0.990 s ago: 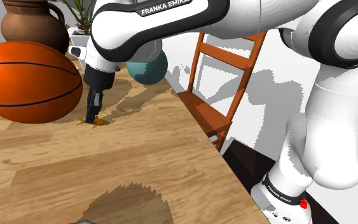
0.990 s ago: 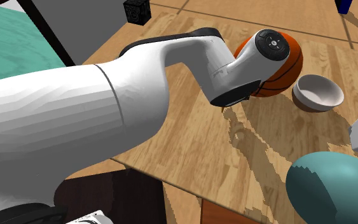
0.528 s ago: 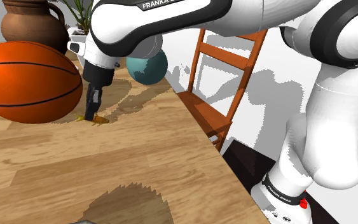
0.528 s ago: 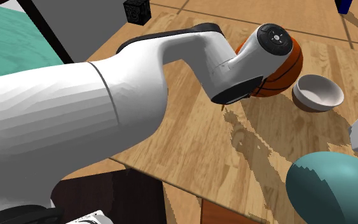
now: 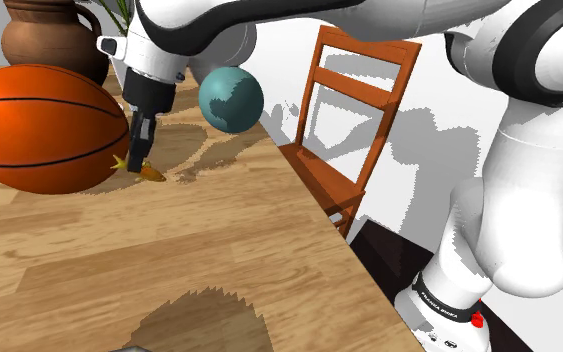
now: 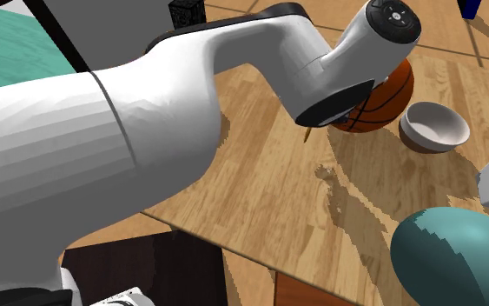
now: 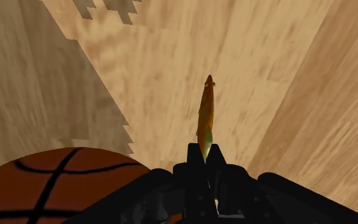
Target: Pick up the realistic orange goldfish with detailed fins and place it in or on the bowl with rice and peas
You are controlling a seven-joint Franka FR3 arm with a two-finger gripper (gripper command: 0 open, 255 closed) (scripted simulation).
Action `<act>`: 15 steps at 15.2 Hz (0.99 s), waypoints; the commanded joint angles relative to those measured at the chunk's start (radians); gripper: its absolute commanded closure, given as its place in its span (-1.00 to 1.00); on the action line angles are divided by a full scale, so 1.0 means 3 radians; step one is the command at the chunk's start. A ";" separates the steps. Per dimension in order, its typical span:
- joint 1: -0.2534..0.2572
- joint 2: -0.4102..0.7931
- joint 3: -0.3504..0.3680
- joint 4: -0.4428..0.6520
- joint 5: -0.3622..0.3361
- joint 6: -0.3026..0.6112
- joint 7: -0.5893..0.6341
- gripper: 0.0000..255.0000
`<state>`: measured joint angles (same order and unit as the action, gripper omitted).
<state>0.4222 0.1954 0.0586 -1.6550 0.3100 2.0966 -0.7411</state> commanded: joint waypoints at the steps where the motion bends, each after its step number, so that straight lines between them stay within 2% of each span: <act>1: -0.0006 -0.0006 -0.0005 0.0084 -0.0011 -0.0091 0.0020 1.00; 15: -0.0016 0.0038 -0.0018 0.0762 -0.0085 -0.0704 0.0197 1.00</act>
<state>0.4175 0.2026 0.0531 -1.4437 0.2859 1.8987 -0.6859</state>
